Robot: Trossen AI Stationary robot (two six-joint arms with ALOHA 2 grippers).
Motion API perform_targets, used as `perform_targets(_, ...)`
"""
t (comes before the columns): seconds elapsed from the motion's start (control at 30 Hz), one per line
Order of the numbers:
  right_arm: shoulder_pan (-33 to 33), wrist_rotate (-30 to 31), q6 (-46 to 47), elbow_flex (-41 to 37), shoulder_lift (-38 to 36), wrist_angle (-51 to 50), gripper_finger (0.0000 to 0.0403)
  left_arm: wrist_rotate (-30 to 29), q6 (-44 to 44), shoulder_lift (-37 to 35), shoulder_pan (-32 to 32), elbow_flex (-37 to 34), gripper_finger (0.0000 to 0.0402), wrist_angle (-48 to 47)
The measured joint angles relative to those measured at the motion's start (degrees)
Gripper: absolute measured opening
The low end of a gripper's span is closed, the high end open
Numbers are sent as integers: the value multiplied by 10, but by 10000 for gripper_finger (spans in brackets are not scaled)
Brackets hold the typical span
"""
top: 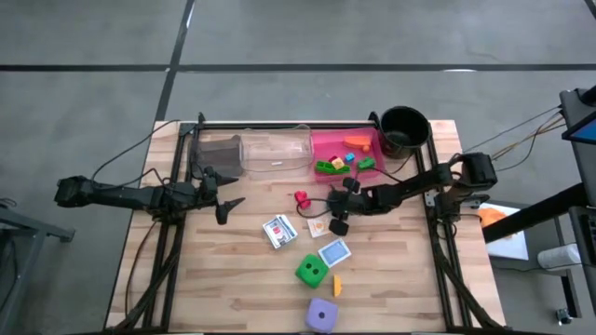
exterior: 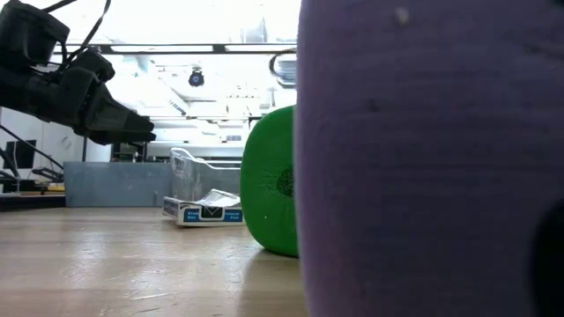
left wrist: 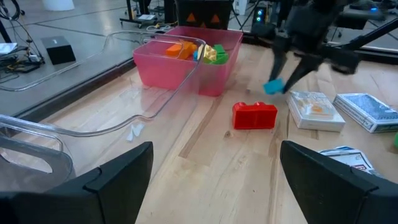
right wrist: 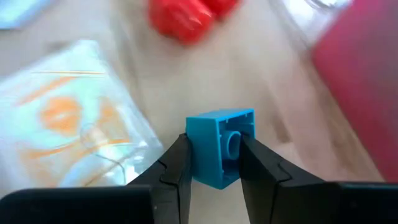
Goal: Pick & Place Toys
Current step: Put the blue game piece into the pink bin
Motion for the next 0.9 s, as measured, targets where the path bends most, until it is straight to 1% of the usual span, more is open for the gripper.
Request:
perform_targets(0.1, 14, -11, -26, 0, -34, 29, 92, 0, 0, 0, 0, 0, 351, 0)
perform_targets(0.13, 19, -15, -35, -4, -40, 53, 92, 0, 0, 0, 0, 0, 351, 0)
perform_targets(0.23, 27, -50, -60, -32, -48, 142, 92, 0, 0, 0, 0, 0, 351, 0)
perform_targets(0.3, 27, -74, -76, -55, -52, 226, 92, 0, 0, 0, 0, 0, 351, 0)
perform_targets(0.4, 19, -78, -103, -95, -54, 315, 92, 0, 0, 0, 0, 0, 351, 0)
perform_targets(0.5, -8, -72, -117, -127, -64, 336, 92, 0, 0, 0, 0, 0, 351, 0)
perform_targets(0.63, -71, -58, -126, -152, -95, 348, 92, 0, 0, 0, 0, 0, 351, 0)
perform_targets(0.8, -146, -62, -149, -160, -143, 339, 92, 0, -2, 0, 0, 0, 351, 1)
perform_targets(0.9, -190, -59, -153, -161, -153, 314, 92, 0, -4, 0, 0, 0, 351, 2)
